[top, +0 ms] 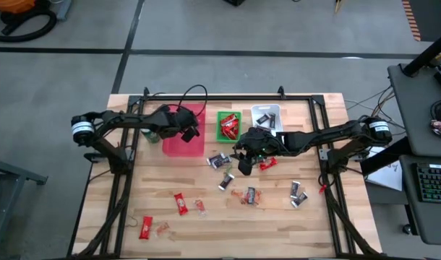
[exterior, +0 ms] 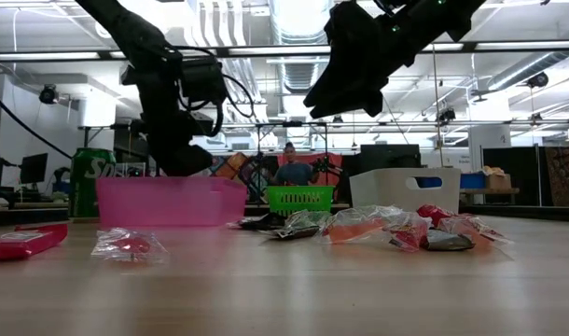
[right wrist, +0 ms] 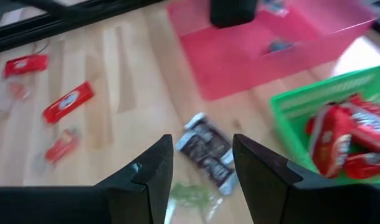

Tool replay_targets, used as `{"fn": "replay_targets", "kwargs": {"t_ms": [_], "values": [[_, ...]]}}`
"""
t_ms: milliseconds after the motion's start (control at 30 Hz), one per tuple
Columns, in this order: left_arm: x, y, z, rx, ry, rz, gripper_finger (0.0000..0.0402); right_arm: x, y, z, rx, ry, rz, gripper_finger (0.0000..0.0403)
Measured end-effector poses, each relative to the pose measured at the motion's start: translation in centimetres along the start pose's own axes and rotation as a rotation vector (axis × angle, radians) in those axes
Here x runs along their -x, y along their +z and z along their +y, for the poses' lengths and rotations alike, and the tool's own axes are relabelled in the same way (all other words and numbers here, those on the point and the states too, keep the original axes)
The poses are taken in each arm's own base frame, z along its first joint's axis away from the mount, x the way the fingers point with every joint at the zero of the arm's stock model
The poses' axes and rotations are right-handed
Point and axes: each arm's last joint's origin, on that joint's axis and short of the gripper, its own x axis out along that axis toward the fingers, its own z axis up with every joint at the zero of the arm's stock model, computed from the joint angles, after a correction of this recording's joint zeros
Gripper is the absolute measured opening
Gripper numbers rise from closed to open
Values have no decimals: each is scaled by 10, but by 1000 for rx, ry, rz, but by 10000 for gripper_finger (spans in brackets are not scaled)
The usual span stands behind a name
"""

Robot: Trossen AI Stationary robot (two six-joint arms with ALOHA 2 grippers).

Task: Sort candy
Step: Put the blue gummy into the red bin, then put the orange gummy into the red bin

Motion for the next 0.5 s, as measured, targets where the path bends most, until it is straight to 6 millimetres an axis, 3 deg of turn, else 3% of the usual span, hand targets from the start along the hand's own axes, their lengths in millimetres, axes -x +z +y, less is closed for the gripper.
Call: {"fn": "replay_targets", "kwargs": {"t_ms": [267, 500], "values": [[11, 1, -2, 3, -26, -40, 108, 15, 38, -2, -3, -107, -129, 157], [31, -1, -9, -4, -75, -104, 130, 23, 50, 2, -10, -119, -84, 157]]}}
